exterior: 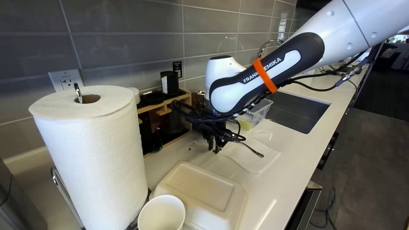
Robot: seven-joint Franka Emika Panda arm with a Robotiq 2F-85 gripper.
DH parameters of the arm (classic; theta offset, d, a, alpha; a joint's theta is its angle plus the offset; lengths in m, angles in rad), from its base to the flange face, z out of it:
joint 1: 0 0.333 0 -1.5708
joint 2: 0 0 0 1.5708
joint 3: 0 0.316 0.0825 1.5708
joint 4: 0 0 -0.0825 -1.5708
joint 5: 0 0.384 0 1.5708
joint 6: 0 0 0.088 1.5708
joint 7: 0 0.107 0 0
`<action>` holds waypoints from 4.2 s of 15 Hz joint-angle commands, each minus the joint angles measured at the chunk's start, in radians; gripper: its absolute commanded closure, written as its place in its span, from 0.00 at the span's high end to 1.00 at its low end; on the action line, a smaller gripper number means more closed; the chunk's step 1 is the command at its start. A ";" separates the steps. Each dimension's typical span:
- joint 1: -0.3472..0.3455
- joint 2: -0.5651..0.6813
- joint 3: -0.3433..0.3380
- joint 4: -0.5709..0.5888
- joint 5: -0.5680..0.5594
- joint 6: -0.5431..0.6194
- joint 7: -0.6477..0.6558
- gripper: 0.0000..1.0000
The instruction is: Move one small black object to the right.
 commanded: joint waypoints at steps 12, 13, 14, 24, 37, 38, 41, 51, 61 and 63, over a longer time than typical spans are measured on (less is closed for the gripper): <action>0.005 0.017 -0.002 -0.002 0.008 0.010 0.001 0.14; 0.006 0.017 -0.003 -0.002 0.007 0.010 0.001 0.12; 0.006 0.017 -0.003 -0.002 0.007 0.010 0.002 0.13; 0.008 0.016 -0.003 0.000 0.004 0.007 0.002 0.07; 0.010 0.009 -0.004 -0.002 0.001 0.009 0.004 0.03; 0.011 0.008 -0.004 -0.002 0.000 0.009 0.005 0.03; 0.011 0.007 -0.004 -0.003 -0.001 0.010 0.004 0.03; 0.030 -0.040 -0.010 -0.011 -0.023 -0.007 0.024 0.03; -0.003 -0.112 -0.046 -0.073 -0.021 0.005 0.059 0.03; -0.015 -0.115 -0.053 -0.087 -0.019 0.007 0.060 0.03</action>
